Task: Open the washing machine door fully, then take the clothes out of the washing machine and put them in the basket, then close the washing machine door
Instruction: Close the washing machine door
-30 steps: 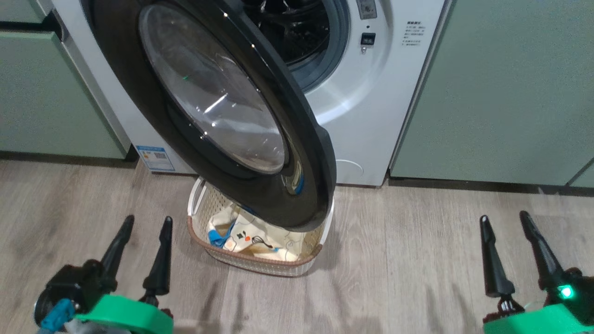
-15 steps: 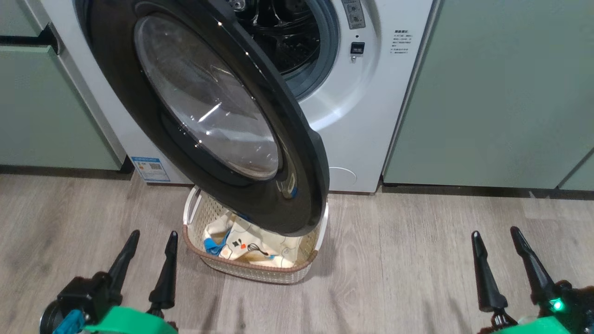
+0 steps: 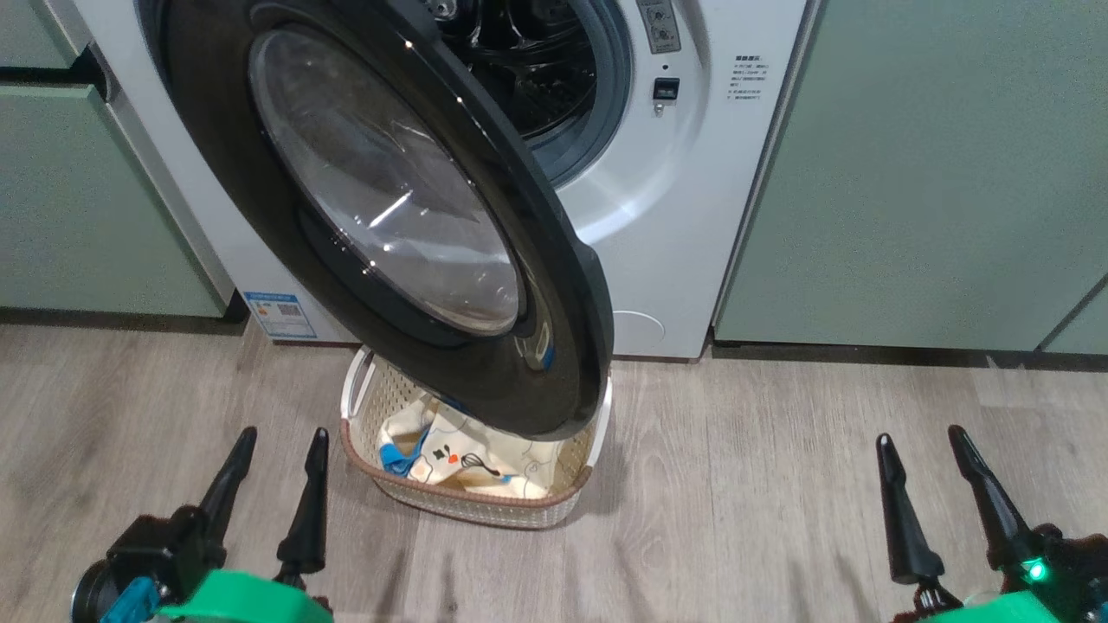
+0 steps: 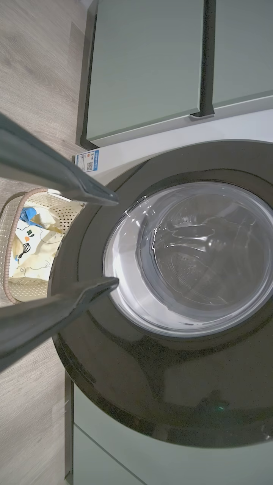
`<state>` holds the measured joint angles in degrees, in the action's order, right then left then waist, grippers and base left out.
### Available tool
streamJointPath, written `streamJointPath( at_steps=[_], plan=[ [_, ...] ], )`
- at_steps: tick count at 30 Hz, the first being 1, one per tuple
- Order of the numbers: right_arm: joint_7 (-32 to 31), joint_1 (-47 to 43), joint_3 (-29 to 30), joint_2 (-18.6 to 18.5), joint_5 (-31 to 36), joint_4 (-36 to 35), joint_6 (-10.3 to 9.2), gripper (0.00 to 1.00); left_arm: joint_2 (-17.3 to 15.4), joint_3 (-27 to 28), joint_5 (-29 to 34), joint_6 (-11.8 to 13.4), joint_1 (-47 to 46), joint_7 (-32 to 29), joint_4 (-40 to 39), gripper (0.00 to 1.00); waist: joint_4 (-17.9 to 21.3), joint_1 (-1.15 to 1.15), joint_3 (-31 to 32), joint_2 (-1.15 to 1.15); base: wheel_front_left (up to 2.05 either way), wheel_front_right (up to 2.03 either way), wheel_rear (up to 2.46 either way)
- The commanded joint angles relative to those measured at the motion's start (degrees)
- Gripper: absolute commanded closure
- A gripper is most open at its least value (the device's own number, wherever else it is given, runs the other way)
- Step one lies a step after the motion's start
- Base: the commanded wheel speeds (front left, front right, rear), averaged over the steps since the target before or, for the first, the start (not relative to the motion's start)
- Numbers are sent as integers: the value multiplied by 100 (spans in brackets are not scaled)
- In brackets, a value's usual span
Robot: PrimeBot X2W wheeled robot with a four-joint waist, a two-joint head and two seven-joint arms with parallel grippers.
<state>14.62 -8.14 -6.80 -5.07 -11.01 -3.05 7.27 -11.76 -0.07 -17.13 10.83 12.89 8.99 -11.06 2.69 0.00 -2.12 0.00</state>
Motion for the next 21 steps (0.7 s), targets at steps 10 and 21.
streamJointPath(
  at_steps=[10, 21],
  plan=[
    [38, 116, -96, -73, -48, -245, 22, 100, -70, 168, 93, 80, -241, 24, -249, 0, -13, 0, -45, 0, 0, 0, 0],
    [38, 127, -80, -126, -199, 67, 22, 100, -99, 91, 128, 99, -277, 37, -295, 0, -221, 0, -55, 0, 0, 0, 0]
  ],
)
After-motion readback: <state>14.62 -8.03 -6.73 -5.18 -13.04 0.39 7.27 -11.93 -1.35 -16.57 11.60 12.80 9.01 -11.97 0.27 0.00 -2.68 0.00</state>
